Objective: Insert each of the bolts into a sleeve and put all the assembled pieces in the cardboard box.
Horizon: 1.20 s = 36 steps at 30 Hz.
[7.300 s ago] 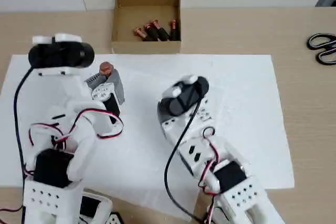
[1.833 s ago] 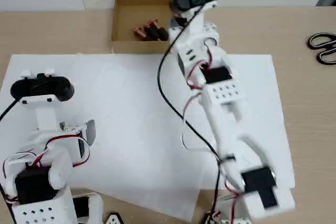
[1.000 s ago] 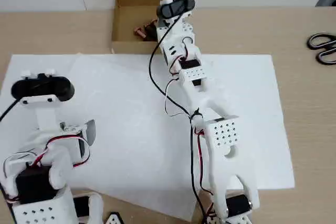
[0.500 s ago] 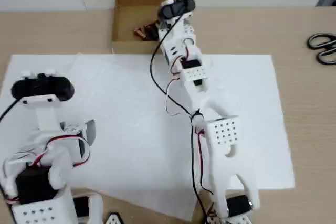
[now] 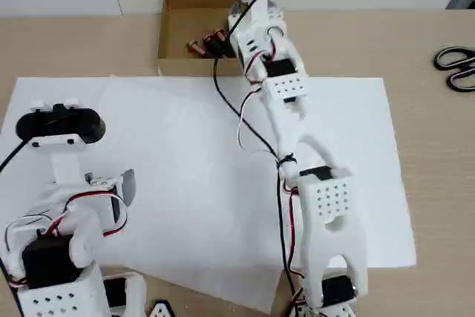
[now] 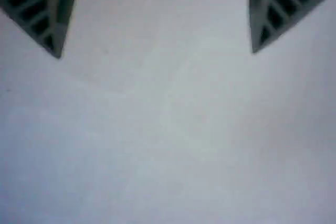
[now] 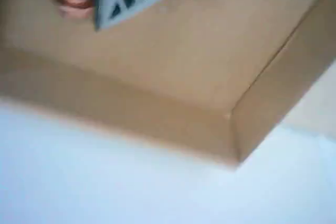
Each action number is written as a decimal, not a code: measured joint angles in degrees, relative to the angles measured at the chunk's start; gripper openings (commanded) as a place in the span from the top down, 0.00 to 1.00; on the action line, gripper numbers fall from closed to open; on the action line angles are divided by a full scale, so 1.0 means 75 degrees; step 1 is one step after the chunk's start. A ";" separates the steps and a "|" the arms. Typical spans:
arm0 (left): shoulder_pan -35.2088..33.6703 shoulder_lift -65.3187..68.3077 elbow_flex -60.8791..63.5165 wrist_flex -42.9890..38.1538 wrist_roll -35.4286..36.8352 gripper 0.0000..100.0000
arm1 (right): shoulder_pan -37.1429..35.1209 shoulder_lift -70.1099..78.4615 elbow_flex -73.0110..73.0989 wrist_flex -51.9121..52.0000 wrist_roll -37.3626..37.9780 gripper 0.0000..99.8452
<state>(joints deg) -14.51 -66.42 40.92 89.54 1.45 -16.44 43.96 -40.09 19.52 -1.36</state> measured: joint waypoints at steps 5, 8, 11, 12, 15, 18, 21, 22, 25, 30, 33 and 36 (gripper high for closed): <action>0.0000 0.0000 0.0000 0.0000 0.0000 0.78 | 0.0141 -0.1922 0.0000 0.2215 0.0000 0.82; 0.0000 -0.0176 -0.0199 0.0000 0.0000 0.78 | 0.0129 -0.3411 0.0000 0.3997 0.0000 0.82; 0.0000 -0.0680 -0.0246 0.0000 0.0000 0.78 | 0.0012 -0.4911 -0.0023 0.5814 0.0000 0.82; 0.0000 -0.0891 -0.0246 0.0000 0.0000 0.78 | -0.0070 -0.5380 -0.0023 0.6400 0.0000 0.82; 0.0000 -0.1688 -0.0246 0.0000 0.0000 0.78 | -0.0399 -0.6716 -0.0023 0.7889 0.0000 0.82; 0.0000 -0.2520 -0.0246 0.0000 0.0000 0.78 | -0.0645 -0.8018 -0.0082 0.9155 0.0000 0.82; -0.0012 -0.3352 -0.0070 -0.0059 0.0000 0.78 | -0.0809 -0.9178 -0.0070 0.9952 0.0000 0.82; -0.0012 -0.3587 0.0023 -0.0105 0.0000 0.78 | -0.0809 -0.9577 0.0082 1.0034 0.0000 0.82; -0.0012 -0.4349 0.0399 -0.0469 0.0000 0.78 | -0.0821 -1.0784 0.0926 1.0139 0.0000 0.82; -0.0012 -0.4970 0.1313 -0.1301 0.0000 0.78 | -0.0809 -1.2905 0.3587 1.0151 0.0000 0.82; -0.0012 -0.4958 0.1993 -0.1782 0.0000 0.78 | -0.0809 -1.4195 0.5697 0.9870 0.0000 0.82; -0.0012 -0.4958 0.2895 -0.2473 0.0000 0.78 | -0.0797 -1.5437 0.8041 0.8955 0.0000 0.82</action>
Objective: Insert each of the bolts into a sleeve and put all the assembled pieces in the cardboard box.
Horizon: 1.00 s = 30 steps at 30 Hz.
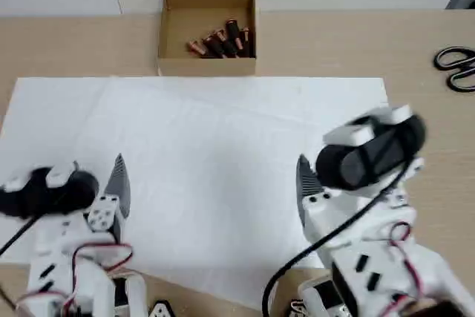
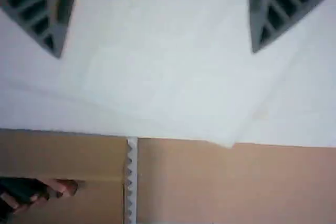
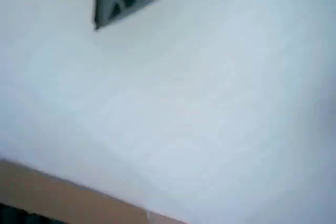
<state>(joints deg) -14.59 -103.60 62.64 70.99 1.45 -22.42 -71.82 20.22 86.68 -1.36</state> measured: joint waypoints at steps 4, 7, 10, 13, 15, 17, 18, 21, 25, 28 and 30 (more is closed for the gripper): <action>0.0000 0.0023 0.1325 -0.0903 0.0000 0.78 | 0.0199 -0.1524 0.3223 -0.1864 0.0000 0.82; 0.0000 0.0035 0.2133 -0.1137 0.0000 0.78 | 0.0598 -0.2532 0.5451 -0.3364 0.0000 0.82; 0.0000 0.0047 0.2684 -0.1160 0.0000 0.78 | 0.0738 -0.3552 0.7174 -0.4149 0.0000 0.82; 0.0023 0.0035 0.2919 -0.1032 0.0000 0.78 | 0.0809 -0.4103 0.8158 -0.4278 0.0000 0.82; 0.0188 0.0035 0.2942 -0.0750 0.0000 0.78 | 0.0762 -0.4138 0.8393 -0.4278 0.0000 0.82; 0.0352 0.0035 0.2966 -0.0492 0.0000 0.78 | 0.0797 -0.4138 0.8615 -0.4290 0.0000 0.82; 0.0410 0.0035 0.2977 -0.0410 0.0000 0.78 | 0.0750 -0.4138 0.8756 -0.4325 0.0000 0.82; 0.0633 0.0035 0.3153 -0.0199 0.0000 0.78 | 0.0504 -0.4185 0.9260 -0.4337 0.0000 0.82; 0.0774 0.0035 0.3317 0.0082 0.0000 0.78 | 0.0176 -0.4208 0.9694 -0.4337 0.0000 0.82; 0.0774 0.0035 0.3388 0.0105 0.0012 0.78 | 0.0105 -0.4208 0.9999 -0.4349 0.0000 0.82; 0.0774 0.0035 0.3634 0.0176 0.0000 0.78 | 0.0035 -0.4208 1.0081 -0.4349 0.0000 0.82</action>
